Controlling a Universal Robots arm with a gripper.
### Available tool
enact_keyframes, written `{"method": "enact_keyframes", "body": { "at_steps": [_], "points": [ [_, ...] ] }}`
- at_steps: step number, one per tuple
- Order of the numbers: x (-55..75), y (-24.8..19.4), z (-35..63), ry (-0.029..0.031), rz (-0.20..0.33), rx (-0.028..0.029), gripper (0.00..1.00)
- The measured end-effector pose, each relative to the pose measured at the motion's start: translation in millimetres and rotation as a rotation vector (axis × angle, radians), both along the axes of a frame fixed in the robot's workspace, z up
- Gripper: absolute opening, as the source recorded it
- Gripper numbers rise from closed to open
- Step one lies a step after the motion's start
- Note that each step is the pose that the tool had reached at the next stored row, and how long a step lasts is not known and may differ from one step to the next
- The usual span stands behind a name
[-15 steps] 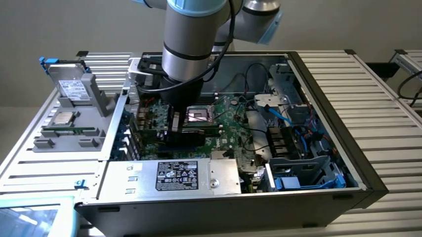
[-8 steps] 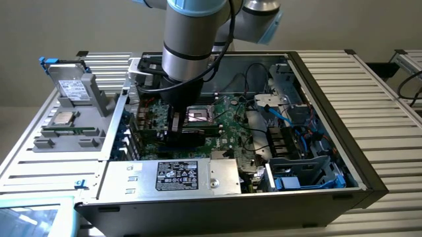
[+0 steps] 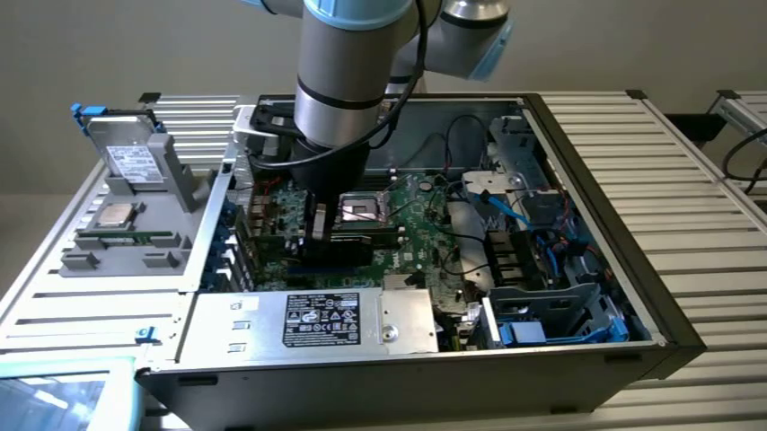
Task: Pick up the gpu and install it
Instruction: 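Insert the gpu into the slot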
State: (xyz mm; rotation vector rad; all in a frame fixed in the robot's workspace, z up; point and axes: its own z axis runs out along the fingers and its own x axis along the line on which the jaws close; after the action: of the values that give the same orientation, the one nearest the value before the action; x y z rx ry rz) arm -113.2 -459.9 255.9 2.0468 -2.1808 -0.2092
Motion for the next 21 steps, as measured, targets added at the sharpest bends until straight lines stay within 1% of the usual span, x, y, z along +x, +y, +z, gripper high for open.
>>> {"method": "enact_keyframes", "body": {
  "at_steps": [1, 4, 5, 6, 10, 14, 21],
  "points": [
    [0.1, 0.0, 0.5, 0.0020, 0.000, 0.0000, 0.28],
    [0.1, 0.0, 5.5, 0.0156, 0.000, -0.0001, 0.28],
    [0.2, 0.0, 6.0, 0.0181, 0.000, 0.0000, 0.28],
    [0.2, 0.0, 5.9, 0.0192, 0.000, 0.0001, 0.28],
    [0.9, -0.2, 6.0, 0.0199, 0.000, -0.0001, 0.28],
    [10.4, -1.5, 6.0, 0.0199, 0.000, -0.0001, 0.28],
    [10.5, -1.1, 6.9, 0.0199, 0.000, -0.0001, 0.28]
  ]
}}
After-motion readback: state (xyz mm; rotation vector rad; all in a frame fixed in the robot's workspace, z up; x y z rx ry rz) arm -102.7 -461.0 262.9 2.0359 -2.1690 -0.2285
